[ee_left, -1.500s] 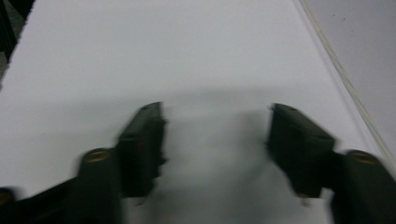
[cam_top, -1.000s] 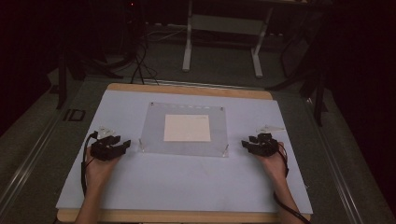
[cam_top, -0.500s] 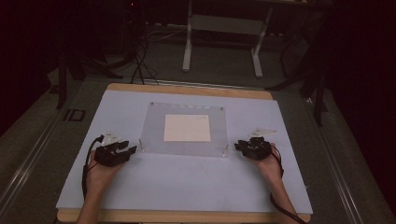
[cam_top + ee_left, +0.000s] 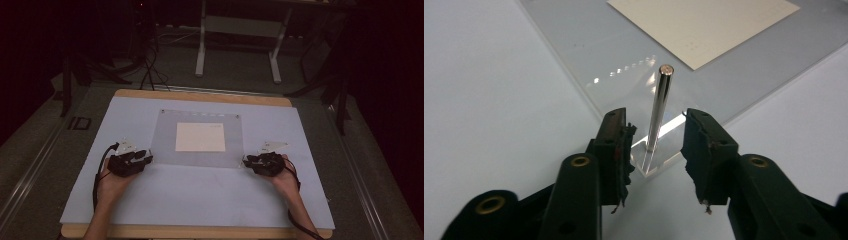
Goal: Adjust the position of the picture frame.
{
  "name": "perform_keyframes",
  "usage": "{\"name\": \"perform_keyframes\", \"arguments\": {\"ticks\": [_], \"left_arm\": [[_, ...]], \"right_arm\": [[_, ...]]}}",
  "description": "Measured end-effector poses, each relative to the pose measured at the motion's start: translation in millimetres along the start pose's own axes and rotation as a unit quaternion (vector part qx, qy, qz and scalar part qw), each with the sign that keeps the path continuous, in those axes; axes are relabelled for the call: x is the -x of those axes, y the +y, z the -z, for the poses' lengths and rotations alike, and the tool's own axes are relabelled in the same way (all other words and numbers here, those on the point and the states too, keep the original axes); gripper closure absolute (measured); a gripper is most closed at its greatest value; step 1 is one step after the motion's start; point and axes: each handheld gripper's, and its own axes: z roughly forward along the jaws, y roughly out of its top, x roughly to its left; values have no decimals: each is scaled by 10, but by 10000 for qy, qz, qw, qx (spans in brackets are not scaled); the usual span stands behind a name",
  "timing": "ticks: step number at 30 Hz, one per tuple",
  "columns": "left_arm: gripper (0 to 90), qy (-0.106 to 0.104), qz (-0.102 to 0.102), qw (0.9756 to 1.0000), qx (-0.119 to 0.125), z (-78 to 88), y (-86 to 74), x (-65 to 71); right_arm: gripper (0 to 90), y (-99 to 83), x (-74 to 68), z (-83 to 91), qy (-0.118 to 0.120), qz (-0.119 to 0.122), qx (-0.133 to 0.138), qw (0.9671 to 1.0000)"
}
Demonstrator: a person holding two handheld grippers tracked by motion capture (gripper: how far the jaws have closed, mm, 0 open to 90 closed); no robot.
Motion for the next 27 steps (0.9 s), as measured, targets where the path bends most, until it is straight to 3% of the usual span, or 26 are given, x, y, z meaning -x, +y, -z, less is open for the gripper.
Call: {"name": "perform_keyframes", "arguments": {"ticks": [3,15,24,27], "left_arm": [[665,-49,-28,10000,-55,-51,13,-12],[778,-43,-207,9995,-222,-267,46,16],[839,-77,-268,9993,-240,-291,34,-7],[843,-90,-374,9990,-221,-291,29,-7]], "right_arm": [[683,6,-17,-8,131,100,2,9999],[799,74,-122,-256,-72,150,-55,9998],[847,91,-124,-283,-105,28,-27,9999],[850,96,-128,-284,-127,45,-41,9999]]}}
